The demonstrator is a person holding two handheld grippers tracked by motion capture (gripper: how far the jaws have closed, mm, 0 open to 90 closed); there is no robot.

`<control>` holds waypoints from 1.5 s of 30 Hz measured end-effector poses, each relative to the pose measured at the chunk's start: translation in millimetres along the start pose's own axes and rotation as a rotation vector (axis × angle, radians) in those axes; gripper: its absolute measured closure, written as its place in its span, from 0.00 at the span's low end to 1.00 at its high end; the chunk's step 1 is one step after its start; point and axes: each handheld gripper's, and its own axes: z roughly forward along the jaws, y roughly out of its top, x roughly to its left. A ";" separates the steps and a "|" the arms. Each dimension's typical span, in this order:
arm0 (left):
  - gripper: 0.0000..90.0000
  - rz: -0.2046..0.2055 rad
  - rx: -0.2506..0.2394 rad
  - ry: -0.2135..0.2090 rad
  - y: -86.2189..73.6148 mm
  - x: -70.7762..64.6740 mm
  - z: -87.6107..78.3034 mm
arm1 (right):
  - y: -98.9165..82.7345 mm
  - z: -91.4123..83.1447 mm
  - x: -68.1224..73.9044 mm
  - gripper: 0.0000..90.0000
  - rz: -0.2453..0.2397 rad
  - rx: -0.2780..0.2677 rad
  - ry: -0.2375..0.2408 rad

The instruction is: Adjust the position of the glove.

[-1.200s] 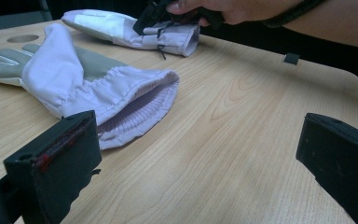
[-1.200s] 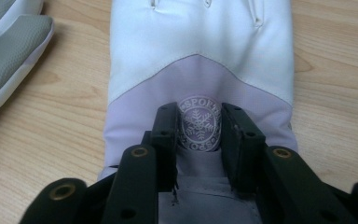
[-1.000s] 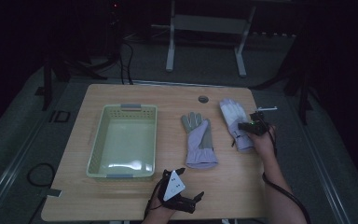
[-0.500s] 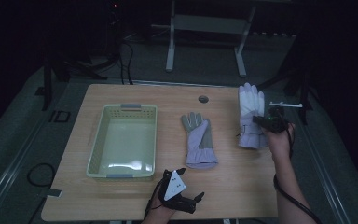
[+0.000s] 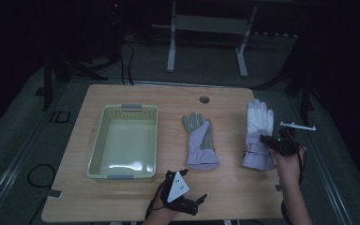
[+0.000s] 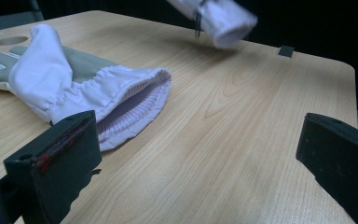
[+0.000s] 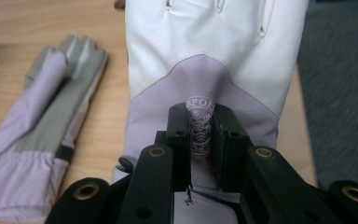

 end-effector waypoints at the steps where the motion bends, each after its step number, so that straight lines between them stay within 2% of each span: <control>1: 0.00 0.000 -0.003 0.000 -0.1 -0.3 0.0 | -4.1 4.4 -0.9 0.87 0.010 0.012 -0.001; 3: 0.00 0.002 -0.001 0.000 -0.1 -0.2 -0.2 | -7.6 10.0 -1.0 0.87 0.009 0.029 -0.008; 4: 0.00 0.001 -0.001 -0.002 -0.2 -0.2 -0.3 | -13.4 23.1 -1.0 0.87 -0.001 0.059 -0.017; 5: 0.00 0.001 0.000 -0.003 -0.2 -0.2 -0.4 | -14.6 27.0 -1.2 0.87 0.001 0.070 -0.018; 6: 0.00 0.002 -0.002 -0.001 -0.3 -0.3 -0.6 | -14.6 27.0 -1.2 0.87 0.001 0.070 -0.018; 8: 0.00 0.003 -0.002 0.002 -0.3 -0.3 -0.9 | -17.3 41.0 -1.5 0.86 0.005 0.097 -0.023; 9: 0.00 0.001 -0.002 0.003 -0.3 -0.3 -0.8 | -17.3 41.0 -1.5 0.86 0.005 0.097 -0.023; 12: 0.00 -0.005 0.000 0.003 -0.3 0.5 -0.8 | -18.7 54.8 -0.4 0.81 0.002 0.123 -0.035; 13: 0.00 -0.007 0.000 0.009 -0.3 0.8 -1.0 | -19.2 60.5 -0.5 0.78 -0.020 0.130 -0.045; 15: 0.00 -0.008 0.000 0.010 -0.3 1.1 -1.0 | -19.4 62.5 -0.4 0.76 -0.028 0.131 -0.048; 17: 0.00 -0.011 -0.001 0.012 -0.4 1.5 -1.0 | -19.3 65.8 -0.5 0.71 -0.059 0.132 -0.054; 18: 0.00 -0.011 -0.001 0.012 -0.4 1.5 -1.0 | -19.3 65.8 -0.5 0.71 -0.059 0.132 -0.054; 19: 0.00 -0.014 -0.001 0.012 -0.4 1.9 -1.1 | -17.7 62.5 -0.2 0.65 -0.083 0.131 -0.040; 20: 0.00 -0.017 -0.001 0.012 -0.4 2.1 -1.1 | -17.7 62.5 -0.2 0.65 -0.083 0.131 -0.040; 21: 0.00 -0.018 -0.001 0.012 -0.4 2.4 -1.1 | -15.7 56.4 -1.2 0.59 -0.102 0.111 -0.025; 25: 0.00 -0.017 0.000 0.008 -0.4 2.7 -1.4 | -10.1 44.3 -6.2 0.57 -0.134 0.105 0.002; 26: 0.00 -0.018 0.000 0.008 -0.4 2.7 -1.3 | -8.7 41.0 -7.8 0.56 -0.149 0.104 0.007; 29: 0.00 -0.015 0.000 0.008 -0.4 2.5 -1.3 | -7.5 35.8 -8.7 0.53 -0.239 0.099 0.008; 32: 0.00 -0.016 0.001 0.009 -0.3 2.6 -1.4 | -7.3 38.1 -9.6 0.53 -0.244 0.095 0.020; 34: 0.00 -0.018 0.000 0.009 -0.4 2.7 -1.4 | -7.9 43.5 -9.8 0.53 -0.217 0.099 0.043; 36: 0.00 -0.020 0.000 0.008 -0.4 2.9 -1.4 | -13.0 55.0 -8.1 0.53 -0.222 0.115 0.022; 37: 0.00 -0.023 0.000 0.007 -0.4 3.0 -1.3 | -13.0 55.0 -8.1 0.53 -0.222 0.115 0.022; 38: 0.00 -0.024 0.000 0.007 -0.4 3.1 -1.3 | -20.4 65.9 -9.2 0.55 -0.210 0.147 0.022; 40: 0.00 -0.022 0.000 0.007 -0.4 3.3 -1.3 | -24.1 69.2 -9.9 0.55 -0.213 0.147 0.024; 41: 0.00 -0.024 -0.001 0.006 -0.5 2.9 -1.3 | -26.1 70.4 -10.7 0.56 -0.214 0.139 0.027; 43: 0.00 -0.022 -0.001 0.007 -0.5 2.8 -1.3 | -28.6 70.5 -14.7 0.61 -0.174 0.130 0.049; 45: 0.00 -0.022 0.000 0.008 -0.5 2.7 -1.3 | -29.0 70.2 -14.8 0.68 -0.168 0.130 0.054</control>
